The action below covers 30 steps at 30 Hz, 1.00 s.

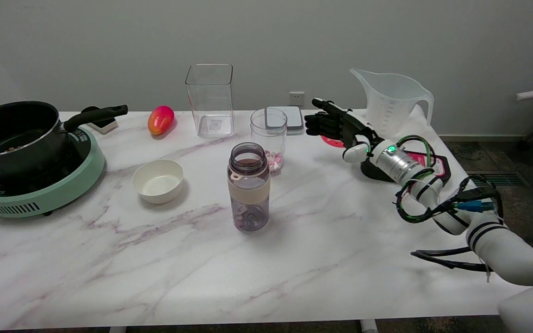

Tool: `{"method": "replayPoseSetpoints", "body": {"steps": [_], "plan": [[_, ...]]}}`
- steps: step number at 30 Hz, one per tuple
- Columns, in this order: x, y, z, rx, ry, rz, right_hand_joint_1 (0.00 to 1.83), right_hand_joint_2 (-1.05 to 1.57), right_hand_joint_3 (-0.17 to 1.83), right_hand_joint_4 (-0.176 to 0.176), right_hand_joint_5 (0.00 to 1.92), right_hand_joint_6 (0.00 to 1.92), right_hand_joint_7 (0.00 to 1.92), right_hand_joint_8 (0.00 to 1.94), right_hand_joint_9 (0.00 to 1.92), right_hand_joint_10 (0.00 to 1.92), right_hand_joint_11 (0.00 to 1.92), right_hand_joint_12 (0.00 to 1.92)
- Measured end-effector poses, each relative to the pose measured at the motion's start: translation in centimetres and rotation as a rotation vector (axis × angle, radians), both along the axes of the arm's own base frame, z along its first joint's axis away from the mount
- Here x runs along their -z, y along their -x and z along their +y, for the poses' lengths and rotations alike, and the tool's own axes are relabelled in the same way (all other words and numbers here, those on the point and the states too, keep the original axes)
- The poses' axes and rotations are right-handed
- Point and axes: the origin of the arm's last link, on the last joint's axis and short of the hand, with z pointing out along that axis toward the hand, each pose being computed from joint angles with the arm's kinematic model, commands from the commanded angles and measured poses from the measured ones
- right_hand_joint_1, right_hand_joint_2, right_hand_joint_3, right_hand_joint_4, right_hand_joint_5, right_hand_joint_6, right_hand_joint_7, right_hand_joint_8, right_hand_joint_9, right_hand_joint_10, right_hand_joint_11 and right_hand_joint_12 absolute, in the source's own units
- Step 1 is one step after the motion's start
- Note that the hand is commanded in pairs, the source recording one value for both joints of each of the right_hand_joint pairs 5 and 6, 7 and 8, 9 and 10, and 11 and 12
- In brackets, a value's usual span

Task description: Pick up the measuring cup.

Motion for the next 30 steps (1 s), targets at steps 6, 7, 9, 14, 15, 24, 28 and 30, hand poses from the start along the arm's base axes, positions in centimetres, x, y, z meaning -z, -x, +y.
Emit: {"method": "replayPoseSetpoints", "body": {"steps": [6,7,9,14,15,24,28,30], "plan": [[1.1,0.9,-1.0,0.006,0.020,0.043,1.14,-0.79,0.76,0.000,0.16,0.16,0.49,0.49,0.47,0.47,0.48,0.48],[1.4,1.1,-1.2,0.005,0.024,0.051,1.14,-0.78,0.76,0.000,0.16,0.16,0.49,0.49,0.48,0.48,0.48,0.48],[1.9,1.3,-1.6,0.005,0.032,0.060,1.14,-0.76,0.76,0.000,0.17,0.17,0.50,0.50,0.48,0.48,0.49,0.49],[3.1,1.8,-2.5,0.003,0.045,0.074,1.15,-0.73,0.77,0.000,0.18,0.18,0.51,0.51,0.49,0.49,0.50,0.50],[3.3,1.8,-2.7,0.002,0.047,0.076,1.15,-0.72,0.78,0.000,0.18,0.18,0.51,0.51,0.49,0.49,0.50,0.50],[5.1,2.0,-4.3,-0.002,0.063,0.103,1.16,-0.75,0.81,0.000,0.18,0.18,0.51,0.51,0.48,0.48,0.48,0.48],[5.7,2.1,-5.0,0.000,0.072,0.115,1.16,-0.74,0.74,0.000,0.18,0.18,0.52,0.52,0.48,0.48,0.48,0.48],[5.9,2.1,-5.3,0.001,0.077,0.119,1.16,-0.74,0.73,0.000,0.17,0.17,0.52,0.52,0.49,0.49,0.48,0.48]]}}
